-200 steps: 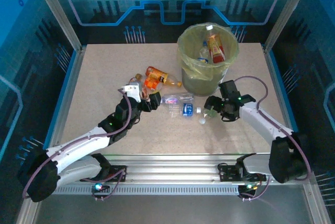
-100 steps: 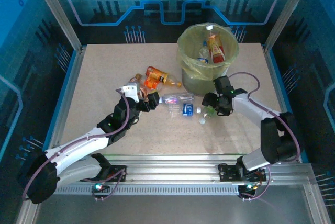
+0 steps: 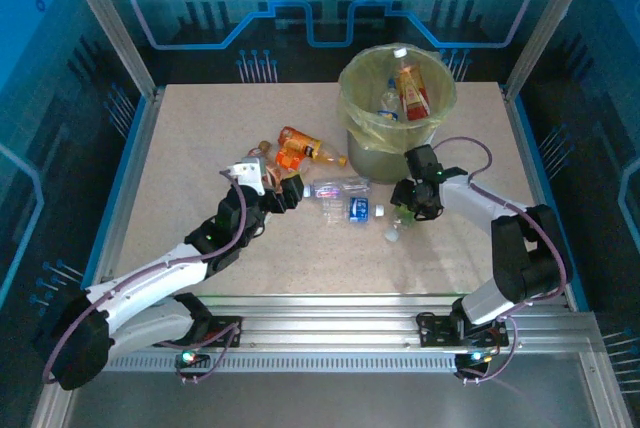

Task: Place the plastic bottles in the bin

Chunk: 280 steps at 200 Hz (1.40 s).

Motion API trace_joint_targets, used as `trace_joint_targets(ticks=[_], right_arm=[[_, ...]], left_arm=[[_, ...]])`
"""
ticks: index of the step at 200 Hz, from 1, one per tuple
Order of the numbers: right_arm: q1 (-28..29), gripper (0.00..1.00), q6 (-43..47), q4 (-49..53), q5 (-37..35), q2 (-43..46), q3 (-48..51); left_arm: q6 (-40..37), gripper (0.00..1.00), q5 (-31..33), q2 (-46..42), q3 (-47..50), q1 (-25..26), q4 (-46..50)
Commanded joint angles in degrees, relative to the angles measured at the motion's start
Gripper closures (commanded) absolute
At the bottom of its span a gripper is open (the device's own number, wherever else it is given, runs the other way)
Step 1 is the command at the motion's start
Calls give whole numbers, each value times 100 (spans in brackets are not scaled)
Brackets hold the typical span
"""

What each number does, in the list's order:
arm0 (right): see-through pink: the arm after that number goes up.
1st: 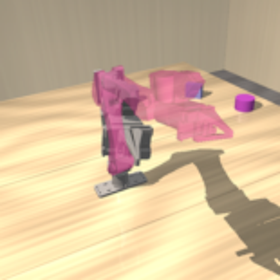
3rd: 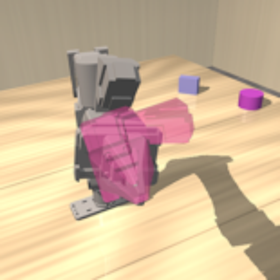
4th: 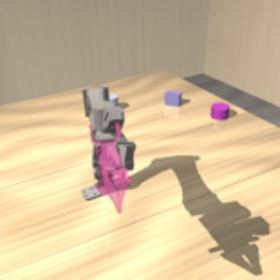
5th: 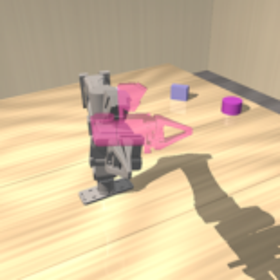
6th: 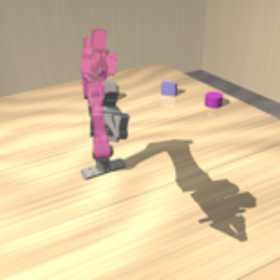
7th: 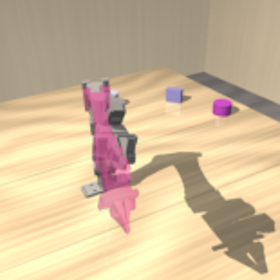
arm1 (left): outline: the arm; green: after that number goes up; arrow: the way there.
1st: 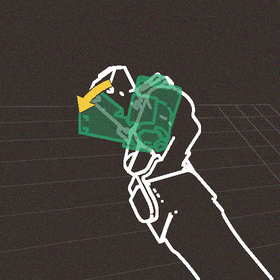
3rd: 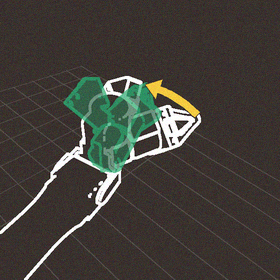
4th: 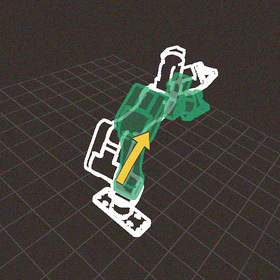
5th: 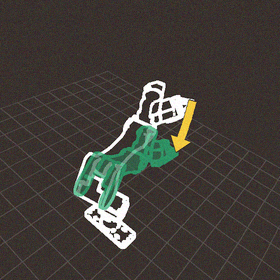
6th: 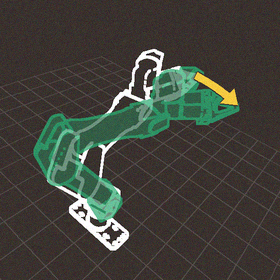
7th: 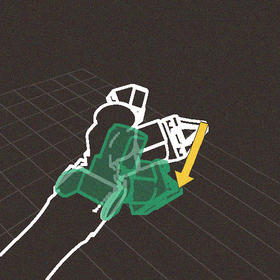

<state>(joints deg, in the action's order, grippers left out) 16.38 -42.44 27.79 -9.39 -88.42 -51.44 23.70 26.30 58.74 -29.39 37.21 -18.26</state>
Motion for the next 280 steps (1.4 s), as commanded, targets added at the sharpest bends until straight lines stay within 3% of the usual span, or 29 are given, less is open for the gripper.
trace_joint_targets(ticks=[1,90,134,163,220,280], right_arm=[[-147,35,59,232,-151,-78,15],[-239,25,131,284,-99,-438,73],[-241,45,207,417,-240,-349,58],[-241,52,240,779,-589,106,37],[-255,55,545,1847,-1343,1732,-238],[-253,54,1669,2498,-1533,2661,-1768]], left_arm=[[60,1,-18,-133,80,-56,-25],[83,1,-19,-166,95,-57,-11],[78,1,23,-222,111,-56,33],[66,1,41,-231,117,-72,38],[94,1,-3,-197,126,-91,15],[82,1,-20,-182,117,-130,-15]])
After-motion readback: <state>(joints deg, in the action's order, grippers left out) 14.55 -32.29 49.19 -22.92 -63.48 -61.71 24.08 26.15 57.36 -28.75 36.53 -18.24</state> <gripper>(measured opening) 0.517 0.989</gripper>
